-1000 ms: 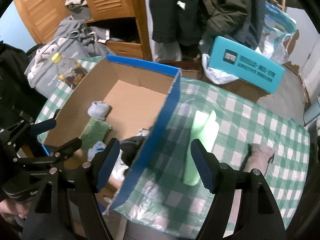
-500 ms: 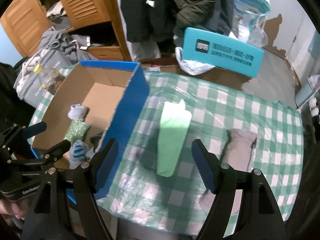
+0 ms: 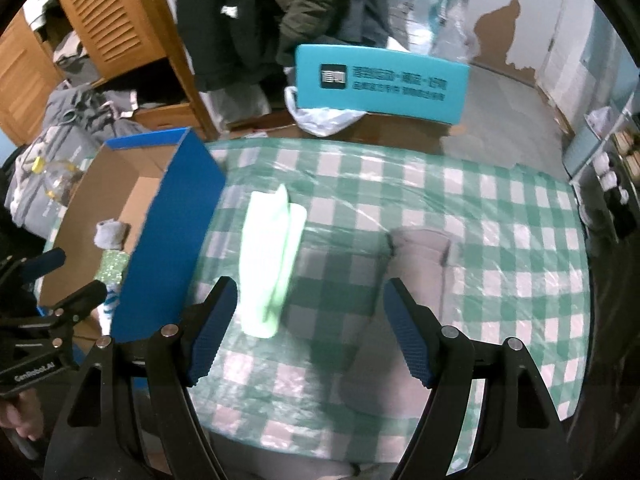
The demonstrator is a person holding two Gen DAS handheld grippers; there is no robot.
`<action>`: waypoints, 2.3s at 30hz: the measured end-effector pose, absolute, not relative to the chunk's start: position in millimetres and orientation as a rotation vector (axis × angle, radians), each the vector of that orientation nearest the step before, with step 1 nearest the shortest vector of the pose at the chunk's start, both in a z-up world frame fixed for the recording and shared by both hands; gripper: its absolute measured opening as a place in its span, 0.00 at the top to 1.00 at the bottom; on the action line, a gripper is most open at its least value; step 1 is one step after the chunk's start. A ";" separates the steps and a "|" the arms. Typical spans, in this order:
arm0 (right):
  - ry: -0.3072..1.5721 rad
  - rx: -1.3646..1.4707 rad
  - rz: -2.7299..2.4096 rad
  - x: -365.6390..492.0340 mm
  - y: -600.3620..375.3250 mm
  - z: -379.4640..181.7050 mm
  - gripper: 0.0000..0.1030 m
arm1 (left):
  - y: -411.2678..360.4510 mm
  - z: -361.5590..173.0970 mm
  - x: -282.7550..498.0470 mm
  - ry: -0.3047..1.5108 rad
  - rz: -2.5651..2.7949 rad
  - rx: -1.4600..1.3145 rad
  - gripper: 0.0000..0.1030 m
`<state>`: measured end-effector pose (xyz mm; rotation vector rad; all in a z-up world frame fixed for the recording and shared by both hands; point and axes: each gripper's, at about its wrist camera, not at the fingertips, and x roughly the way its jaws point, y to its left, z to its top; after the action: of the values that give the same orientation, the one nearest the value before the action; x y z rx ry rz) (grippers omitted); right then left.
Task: Organize soft objects
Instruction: 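Withdraw both open tools from the box back over the table, then grasp the pale green foam pad with the left tool while the right tool grasps the grey mitten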
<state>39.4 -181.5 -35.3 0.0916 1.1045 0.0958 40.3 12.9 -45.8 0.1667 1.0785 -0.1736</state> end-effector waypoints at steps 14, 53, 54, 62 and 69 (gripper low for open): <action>1.116 0.114 0.005 30.8 -230.3 -47.3 0.26 | -29.2 -50.8 42.6 1.094 -0.206 0.200 0.20; 1.316 0.153 -0.096 64.4 -268.0 -151.3 0.26 | -106.5 -149.4 107.3 1.318 -0.209 0.230 0.16; 1.320 0.155 -0.094 65.3 -267.5 -153.7 0.26 | -106.8 -151.3 109.5 1.323 -0.206 0.226 0.16; 1.349 0.156 -0.114 71.8 -267.8 -172.6 0.25 | -110.9 -172.2 126.0 1.355 -0.173 0.232 0.16; 1.355 0.155 -0.112 72.2 -268.2 -181.6 0.25 | -109.7 -188.0 133.6 1.381 -0.156 0.227 0.16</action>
<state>72.2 -268.2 -181.6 0.1545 1.3553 -0.1120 133.6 -109.7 -188.0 0.2271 1.3813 -0.1562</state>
